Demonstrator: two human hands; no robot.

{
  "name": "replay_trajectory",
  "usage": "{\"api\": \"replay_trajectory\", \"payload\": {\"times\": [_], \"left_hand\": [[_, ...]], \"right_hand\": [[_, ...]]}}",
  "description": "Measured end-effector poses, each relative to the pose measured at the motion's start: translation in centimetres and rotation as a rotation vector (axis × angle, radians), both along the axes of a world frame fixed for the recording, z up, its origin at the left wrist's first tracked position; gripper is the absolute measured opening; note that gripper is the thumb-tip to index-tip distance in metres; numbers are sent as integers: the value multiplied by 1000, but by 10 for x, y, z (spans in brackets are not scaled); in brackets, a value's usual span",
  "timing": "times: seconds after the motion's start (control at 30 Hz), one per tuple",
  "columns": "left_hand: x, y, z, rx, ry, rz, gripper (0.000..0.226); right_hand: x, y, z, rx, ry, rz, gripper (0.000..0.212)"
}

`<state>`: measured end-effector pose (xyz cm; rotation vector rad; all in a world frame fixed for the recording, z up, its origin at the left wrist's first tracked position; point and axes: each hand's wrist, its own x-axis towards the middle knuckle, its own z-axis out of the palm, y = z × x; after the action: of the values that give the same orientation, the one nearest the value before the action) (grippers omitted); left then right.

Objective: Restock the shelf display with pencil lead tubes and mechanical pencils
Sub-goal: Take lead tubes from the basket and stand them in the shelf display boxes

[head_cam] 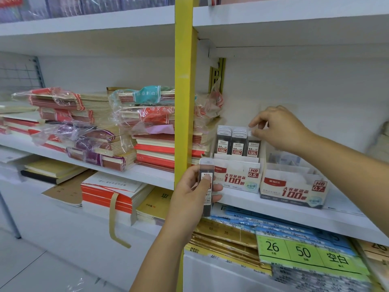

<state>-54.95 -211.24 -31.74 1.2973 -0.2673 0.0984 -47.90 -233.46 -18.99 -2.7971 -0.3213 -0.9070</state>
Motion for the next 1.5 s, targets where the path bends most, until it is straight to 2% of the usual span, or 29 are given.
{"api": "replay_trajectory", "payload": {"times": [0.13, 0.23, 0.3, 0.4, 0.63, 0.83, 0.9, 1.0, 1.1, 1.2, 1.27, 1.33, 1.43, 1.5], "left_hand": [[-3, 1, 2, 4, -18, -29, 30], [-5, 1, 4, 10, -51, -49, 29], [-7, 0, 7, 6, -70, -61, 25], [-12, -5, 10, 1, -99, -95, 22], [-16, -4, 6, 90, -51, -172, 27], [-12, -9, 5, 93, -59, -144, 27], [-9, -14, 4, 149, -130, -22, 27], [-4, -16, 2, 429, -393, 315, 36], [1, -20, 1, 715, -603, 442, 50], [7, -25, -5, 887, -650, 403, 59], [11, -26, -10, 937, -651, 389, 61], [13, -26, -14, 962, -657, 390, 61], [15, -25, -16, 965, -681, 396, 60], [15, -24, -18, 958, -686, 396, 60]], "right_hand": [[-7, 4, 1, -6, -56, -48, 4], [-33, 16, -4, 110, -113, 84, 8], [-59, 32, -12, 227, 29, 246, 10], [-82, 50, -28, 291, 288, 386, 20], [-86, 35, -27, 697, 248, 353, 12], [-83, 26, -26, 768, 307, 350, 12], [-82, 22, -21, 765, 228, 345, 13], [-79, 9, -1, 712, -94, 340, 13], [-71, 0, 17, 436, -270, 298, 14], [-53, 0, 17, 141, -207, 181, 13], [-41, 2, 12, 34, -132, 129, 18], [-33, 2, 8, 57, -52, 122, 22], [-22, -1, 6, 139, 19, 107, 14], [-16, -2, 5, 66, 5, 51, 11]]}}
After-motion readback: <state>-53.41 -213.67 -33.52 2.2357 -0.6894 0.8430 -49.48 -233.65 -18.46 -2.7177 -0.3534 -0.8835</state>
